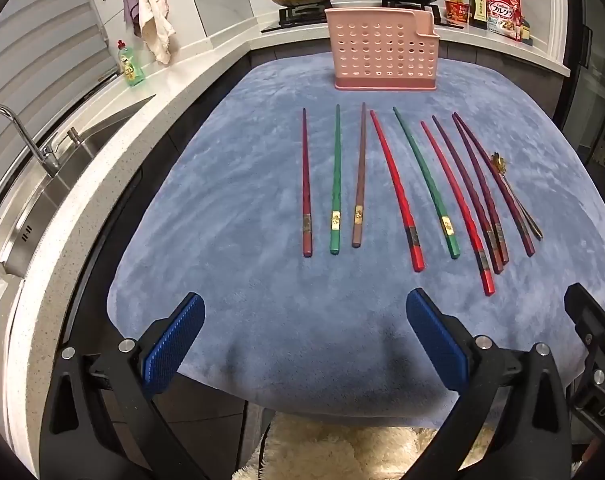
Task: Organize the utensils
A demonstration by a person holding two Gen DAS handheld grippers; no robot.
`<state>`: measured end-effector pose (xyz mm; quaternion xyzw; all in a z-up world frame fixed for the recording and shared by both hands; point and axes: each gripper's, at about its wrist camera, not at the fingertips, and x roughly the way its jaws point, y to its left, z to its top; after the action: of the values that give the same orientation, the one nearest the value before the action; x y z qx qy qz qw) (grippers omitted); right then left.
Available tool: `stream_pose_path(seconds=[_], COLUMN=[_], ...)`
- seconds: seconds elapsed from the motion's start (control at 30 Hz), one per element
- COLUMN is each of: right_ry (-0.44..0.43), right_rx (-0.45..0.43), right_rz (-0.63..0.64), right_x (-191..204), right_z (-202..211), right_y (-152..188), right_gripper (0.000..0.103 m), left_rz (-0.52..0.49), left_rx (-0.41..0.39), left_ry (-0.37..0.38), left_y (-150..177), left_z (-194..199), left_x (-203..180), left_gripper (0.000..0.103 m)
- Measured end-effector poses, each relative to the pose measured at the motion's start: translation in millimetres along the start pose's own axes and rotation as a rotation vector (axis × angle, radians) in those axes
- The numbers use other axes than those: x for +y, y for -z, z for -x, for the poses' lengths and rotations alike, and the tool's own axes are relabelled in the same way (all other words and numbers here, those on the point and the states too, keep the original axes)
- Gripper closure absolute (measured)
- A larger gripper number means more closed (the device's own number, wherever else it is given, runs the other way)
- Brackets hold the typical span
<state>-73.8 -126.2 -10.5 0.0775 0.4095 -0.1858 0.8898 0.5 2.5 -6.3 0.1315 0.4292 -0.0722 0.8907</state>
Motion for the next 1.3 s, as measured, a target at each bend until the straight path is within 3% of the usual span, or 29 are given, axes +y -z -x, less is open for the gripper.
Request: stream_pose_path(seconds=[1.3], right_ry=[0.006], right_rx=[-0.004], right_rz=[-0.004], right_x=[0.4], right_z=[-2.4], right_y=[-0.1], right_gripper=[0.007], left_rz=[-0.018], left_rx=[0.007], left_ry=[0.013], left_y=[2.5], left_z=[-0.8], left_x=[-7.5], left_gripper=[0.007])
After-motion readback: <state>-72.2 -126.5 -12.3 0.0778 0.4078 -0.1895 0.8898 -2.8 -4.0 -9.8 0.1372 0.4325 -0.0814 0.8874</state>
